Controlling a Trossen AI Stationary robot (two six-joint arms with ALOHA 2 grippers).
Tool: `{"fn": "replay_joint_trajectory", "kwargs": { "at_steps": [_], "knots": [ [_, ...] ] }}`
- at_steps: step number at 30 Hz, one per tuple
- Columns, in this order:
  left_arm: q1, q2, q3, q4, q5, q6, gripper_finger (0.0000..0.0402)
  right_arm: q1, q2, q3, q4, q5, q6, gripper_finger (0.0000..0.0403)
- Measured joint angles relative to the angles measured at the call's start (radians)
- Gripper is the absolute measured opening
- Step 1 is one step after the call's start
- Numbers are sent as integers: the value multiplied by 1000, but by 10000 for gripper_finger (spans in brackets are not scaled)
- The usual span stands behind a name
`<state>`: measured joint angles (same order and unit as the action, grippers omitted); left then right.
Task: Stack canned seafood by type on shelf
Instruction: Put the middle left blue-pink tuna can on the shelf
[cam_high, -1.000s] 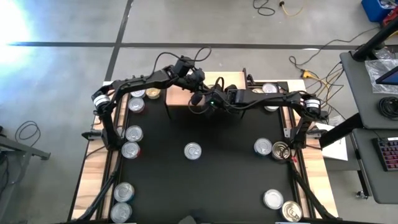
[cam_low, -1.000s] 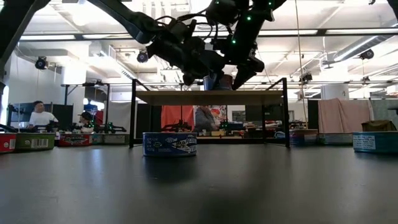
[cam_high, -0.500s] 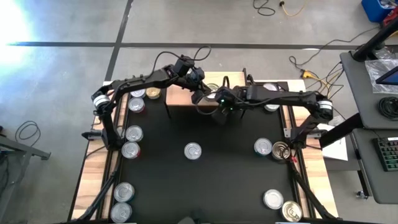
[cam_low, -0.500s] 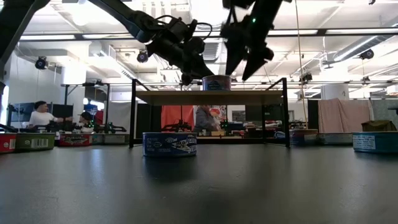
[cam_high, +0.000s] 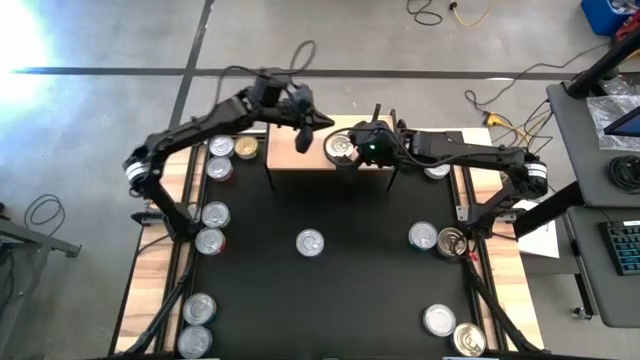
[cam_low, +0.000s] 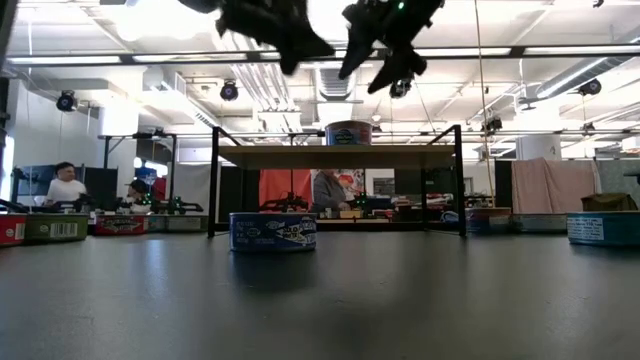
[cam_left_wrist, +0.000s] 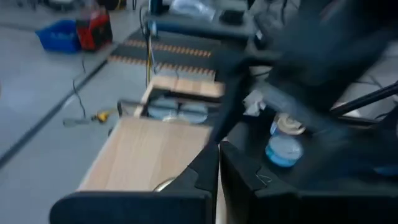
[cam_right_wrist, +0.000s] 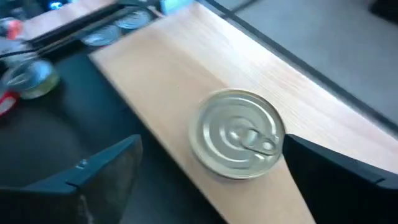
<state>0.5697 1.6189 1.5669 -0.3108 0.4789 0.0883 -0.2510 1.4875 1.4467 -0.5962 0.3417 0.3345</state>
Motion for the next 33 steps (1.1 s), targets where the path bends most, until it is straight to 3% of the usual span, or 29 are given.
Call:
{"fn": "replay_joint_trajectory", "kwargs": {
  "at_steps": [10,17,25,33],
  "knots": [
    [-8,-240,-73,-171,2,56,0,-15,104,0,137,-1,175,214],
    [-10,-391,-213,-205,2,36,0,-67,123,0,79,-1,355,132],
    [-10,-556,-400,-201,2,-14,0,-94,144,0,73,-2,333,66],
    [-10,-652,-496,-199,0,-44,0,-174,149,4,33,2,305,35]
  ]
}}
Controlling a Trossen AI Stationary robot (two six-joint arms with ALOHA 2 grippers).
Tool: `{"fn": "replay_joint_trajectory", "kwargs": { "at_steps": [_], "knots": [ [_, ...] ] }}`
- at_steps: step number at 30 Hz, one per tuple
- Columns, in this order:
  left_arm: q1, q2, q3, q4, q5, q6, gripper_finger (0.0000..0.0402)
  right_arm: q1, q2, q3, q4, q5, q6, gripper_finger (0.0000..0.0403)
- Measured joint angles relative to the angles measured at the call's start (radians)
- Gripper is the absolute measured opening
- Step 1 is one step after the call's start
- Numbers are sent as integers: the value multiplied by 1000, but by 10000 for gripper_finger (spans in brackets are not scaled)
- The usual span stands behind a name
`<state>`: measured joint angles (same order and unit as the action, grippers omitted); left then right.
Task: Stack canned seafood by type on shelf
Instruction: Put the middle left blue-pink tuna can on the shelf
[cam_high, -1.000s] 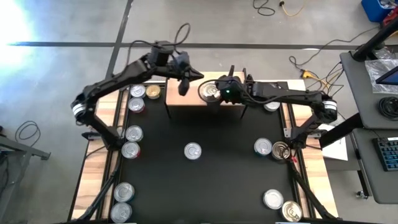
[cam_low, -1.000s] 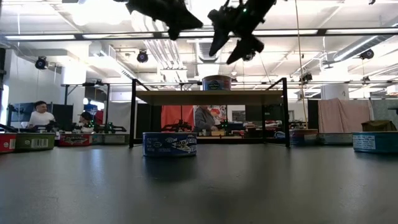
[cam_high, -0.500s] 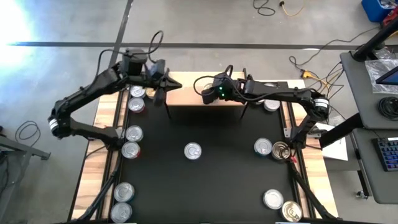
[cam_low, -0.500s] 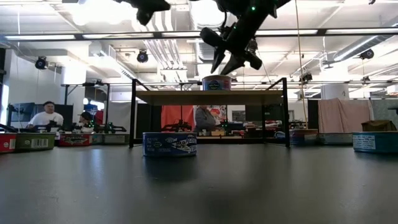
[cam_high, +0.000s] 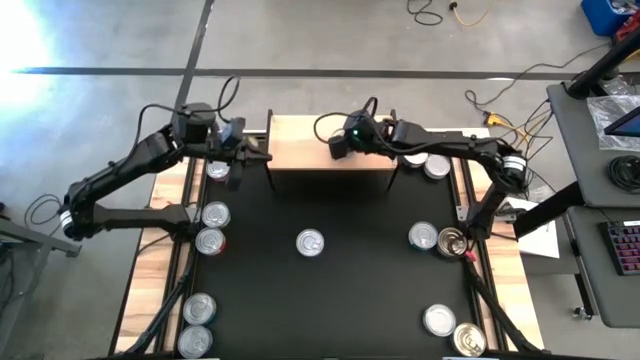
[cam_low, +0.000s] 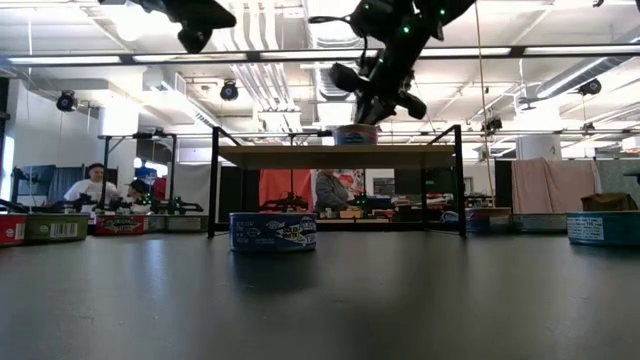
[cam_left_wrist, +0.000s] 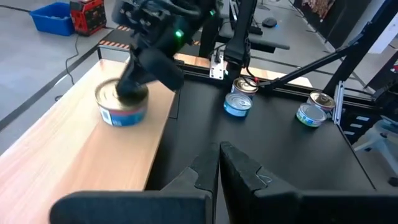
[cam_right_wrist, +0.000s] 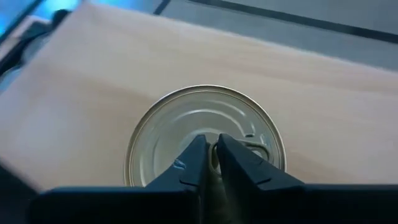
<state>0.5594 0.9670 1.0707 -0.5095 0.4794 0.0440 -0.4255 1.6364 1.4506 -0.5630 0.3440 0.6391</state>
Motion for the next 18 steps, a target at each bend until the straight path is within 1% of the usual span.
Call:
{"fn": "replay_joint_trajectory", "kwargs": {
  "at_steps": [5,9,12,18],
  "knots": [
    [0,-17,-3,1,-5,-6,0,-67,-9,1,-64,0,-39,27],
    [0,-19,-2,2,-66,-14,0,-124,-11,2,-104,5,-62,27],
    [0,-20,-2,5,-89,-29,0,-155,-11,2,-110,5,-81,27],
    [0,-20,-2,11,-90,-46,0,-204,-11,0,-116,0,-134,27]
  ]
}}
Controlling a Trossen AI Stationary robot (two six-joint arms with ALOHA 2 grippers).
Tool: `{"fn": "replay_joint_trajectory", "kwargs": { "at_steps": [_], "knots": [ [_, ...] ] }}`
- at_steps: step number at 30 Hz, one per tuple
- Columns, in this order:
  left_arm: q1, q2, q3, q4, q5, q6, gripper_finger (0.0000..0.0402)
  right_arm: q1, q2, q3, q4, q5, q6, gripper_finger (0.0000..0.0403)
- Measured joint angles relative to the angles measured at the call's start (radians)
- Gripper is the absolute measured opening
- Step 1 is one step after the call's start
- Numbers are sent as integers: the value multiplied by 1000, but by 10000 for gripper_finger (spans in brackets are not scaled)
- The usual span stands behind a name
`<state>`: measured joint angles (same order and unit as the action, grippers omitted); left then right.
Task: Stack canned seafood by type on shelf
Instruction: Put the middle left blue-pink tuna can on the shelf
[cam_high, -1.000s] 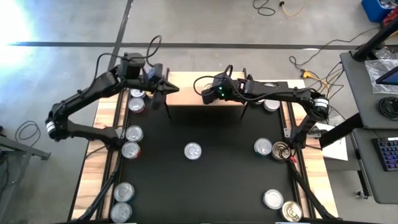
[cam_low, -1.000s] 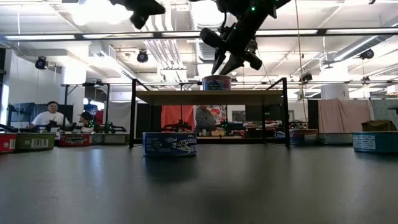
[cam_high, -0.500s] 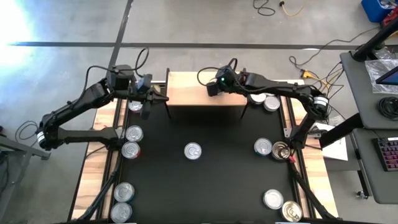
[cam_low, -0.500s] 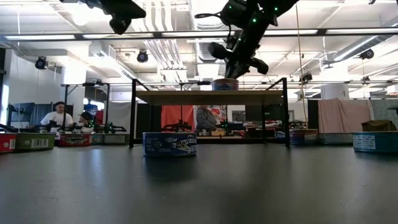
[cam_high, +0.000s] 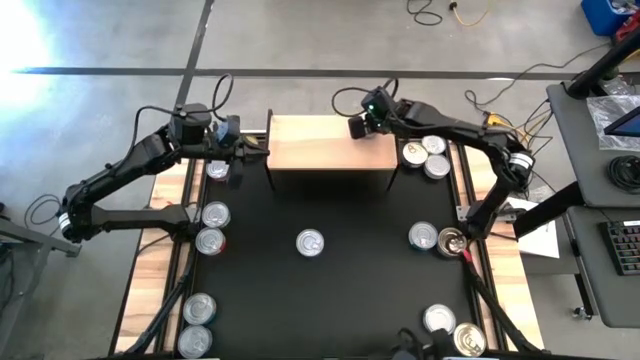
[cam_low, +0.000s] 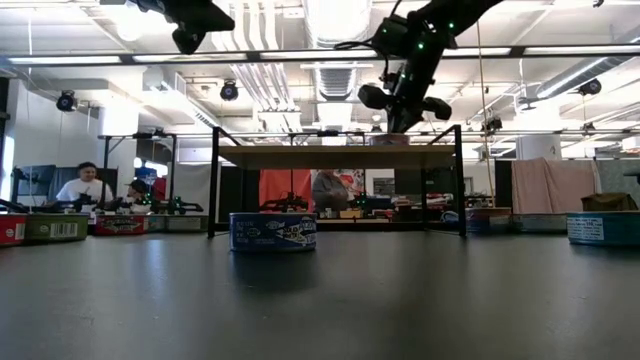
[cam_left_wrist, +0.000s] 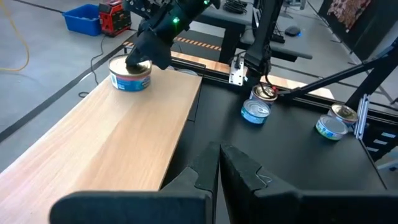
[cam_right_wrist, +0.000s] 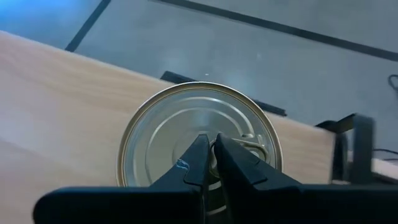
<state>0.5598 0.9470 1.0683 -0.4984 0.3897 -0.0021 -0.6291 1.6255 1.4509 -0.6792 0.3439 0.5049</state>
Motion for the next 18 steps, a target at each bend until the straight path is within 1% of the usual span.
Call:
{"fn": "replay_joint_trajectory", "kwargs": {
  "at_steps": [7,10,15,18],
  "knots": [
    [0,0,0,-1,-5,0,0,-40,-13,-3,-13,29,-27,27],
    [0,0,0,-1,-6,0,0,-52,-27,-3,-45,33,-51,27],
    [0,0,0,0,-9,10,0,-59,-46,-4,-106,52,-60,27],
    [0,0,0,8,-16,17,0,-59,-57,-6,-100,54,-87,27]
  ]
}}
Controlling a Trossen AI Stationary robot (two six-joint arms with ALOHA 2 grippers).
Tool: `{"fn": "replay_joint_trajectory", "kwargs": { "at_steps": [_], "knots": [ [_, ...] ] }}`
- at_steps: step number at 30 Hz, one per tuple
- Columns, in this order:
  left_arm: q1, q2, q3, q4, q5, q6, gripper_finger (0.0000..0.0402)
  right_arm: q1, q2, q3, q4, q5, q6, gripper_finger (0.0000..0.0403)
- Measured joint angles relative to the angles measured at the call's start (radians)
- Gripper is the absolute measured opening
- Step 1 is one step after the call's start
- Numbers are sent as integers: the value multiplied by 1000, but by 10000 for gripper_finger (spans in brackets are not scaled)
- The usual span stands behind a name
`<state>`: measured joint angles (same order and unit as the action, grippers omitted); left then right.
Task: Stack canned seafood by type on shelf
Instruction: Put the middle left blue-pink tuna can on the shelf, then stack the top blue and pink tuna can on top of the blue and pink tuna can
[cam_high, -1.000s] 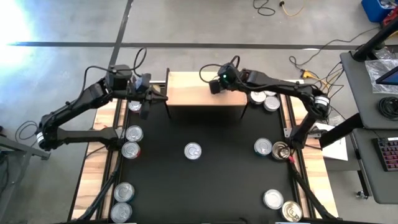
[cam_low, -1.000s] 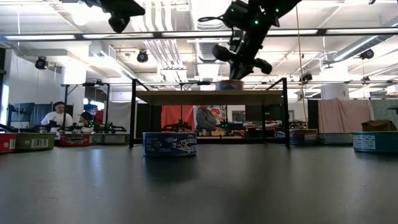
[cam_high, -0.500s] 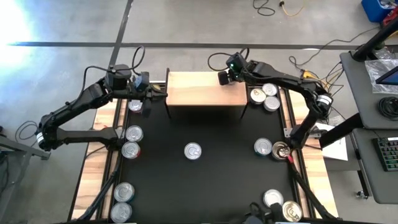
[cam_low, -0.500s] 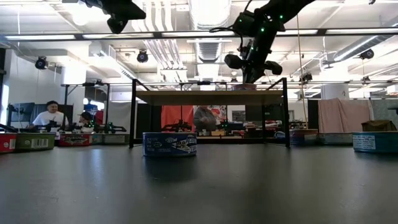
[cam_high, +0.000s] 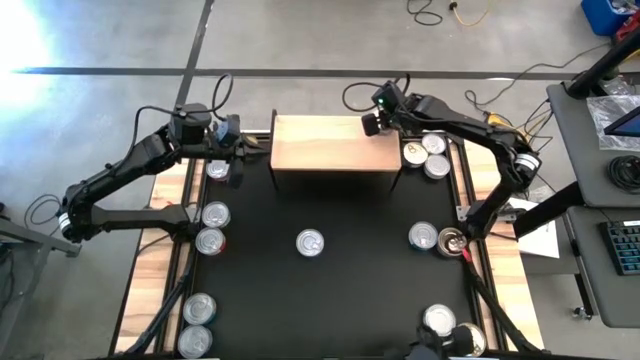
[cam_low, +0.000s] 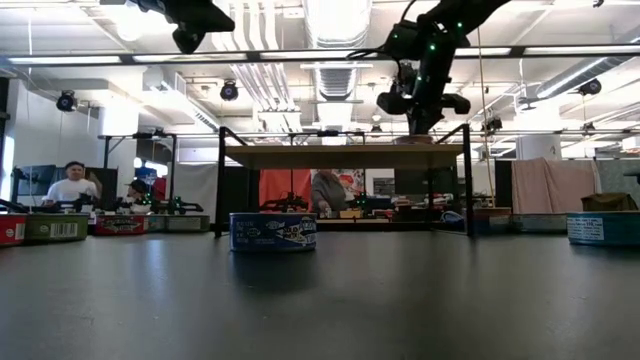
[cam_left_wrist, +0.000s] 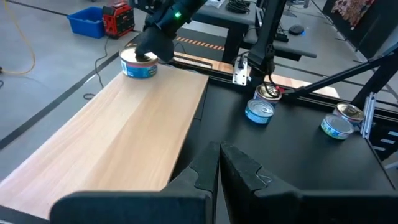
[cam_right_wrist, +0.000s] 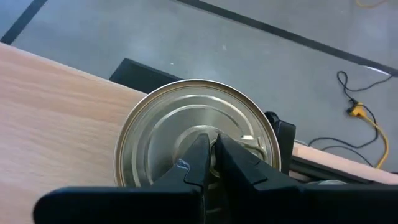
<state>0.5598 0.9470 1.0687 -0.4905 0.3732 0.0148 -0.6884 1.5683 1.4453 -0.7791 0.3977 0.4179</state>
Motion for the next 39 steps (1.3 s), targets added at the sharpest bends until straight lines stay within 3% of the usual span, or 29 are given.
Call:
{"fn": "replay_joint_trajectory", "kwargs": {
  "at_steps": [9,15,17,21,24,27,34,39],
  "knots": [
    [-2,-9,0,39,0,-2,0,12,-70,13,51,-24,-25,27],
    [-10,-45,1,-7,-11,-5,0,99,-158,46,59,-39,-18,27],
    [-10,-54,1,-69,-82,-6,0,144,-189,50,62,-39,-18,27],
    [-10,-57,1,-211,-335,-23,0,258,-235,50,82,-30,-18,27],
    [-10,-46,-9,-254,-523,-106,0,349,-249,51,105,14,-1,27],
    [-10,-32,-31,-259,-627,-259,0,438,-246,51,111,81,30,27],
    [-10,-21,-140,-252,-615,-490,0,596,-194,49,95,127,104,27],
    [-25,-94,-252,-246,-613,-678,0,650,-139,47,93,163,152,27]
  ]
}}
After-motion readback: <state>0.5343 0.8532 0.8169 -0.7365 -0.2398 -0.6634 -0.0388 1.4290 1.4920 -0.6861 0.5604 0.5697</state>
